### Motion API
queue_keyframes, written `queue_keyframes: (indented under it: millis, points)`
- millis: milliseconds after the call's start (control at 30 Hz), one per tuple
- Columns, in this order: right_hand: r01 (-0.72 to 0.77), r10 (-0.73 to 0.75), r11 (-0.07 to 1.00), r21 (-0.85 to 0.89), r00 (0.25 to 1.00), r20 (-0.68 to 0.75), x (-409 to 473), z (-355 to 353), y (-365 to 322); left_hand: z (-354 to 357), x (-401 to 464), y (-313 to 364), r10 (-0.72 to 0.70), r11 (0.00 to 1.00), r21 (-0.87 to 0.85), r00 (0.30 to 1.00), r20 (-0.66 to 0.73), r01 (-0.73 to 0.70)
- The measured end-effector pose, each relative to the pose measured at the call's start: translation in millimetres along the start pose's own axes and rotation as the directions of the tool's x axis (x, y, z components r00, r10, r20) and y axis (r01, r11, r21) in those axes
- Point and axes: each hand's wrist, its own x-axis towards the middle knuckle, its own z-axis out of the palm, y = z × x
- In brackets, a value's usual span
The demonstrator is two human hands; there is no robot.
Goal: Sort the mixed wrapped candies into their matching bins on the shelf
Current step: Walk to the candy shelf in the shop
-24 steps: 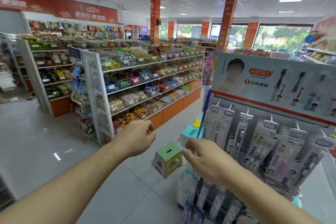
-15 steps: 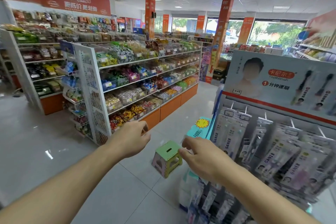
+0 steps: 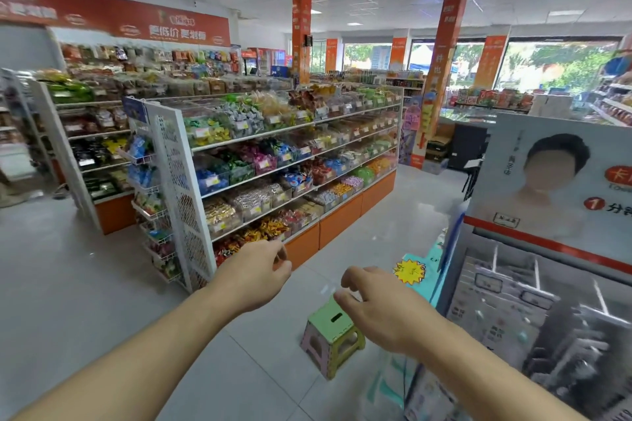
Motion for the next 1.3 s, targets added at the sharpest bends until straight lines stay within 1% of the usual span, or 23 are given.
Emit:
queue_keyframes:
  millis: [267,400,633,900,1100,1300]
  points:
    - [0.015,-0.015,1.0,-0.012,0.999,0.033,114,12,6,11,85,-58,-0.042,0.999,-0.024,0.999,-0.001,0.042]
    - [0.009,-0.008,1.0,-0.013,0.999,0.031,178,28,-7,17,134,-99,-0.02,0.999,-0.028,1.0,-0.002,0.02]
    - [-0.039,0.04,0.999,-0.034,0.998,0.048,280,43,-37,11,223,-181,-0.017,0.999,-0.031,0.998,0.066,0.019]
    - [-0.067,0.07,0.997,-0.04,0.994,0.087,390,52,-24,29,322,-221,-0.024,0.999,-0.043,0.993,0.113,0.029]
    - [-0.003,0.006,0.999,-0.033,0.995,0.1,487,56,7,41,404,-245,-0.095,0.995,-0.022,0.987,0.132,0.098]
    - [0.07,-0.06,0.995,-0.072,0.989,0.132,581,50,23,42,472,-267,-0.16,0.987,-0.004,0.98,0.121,0.162]
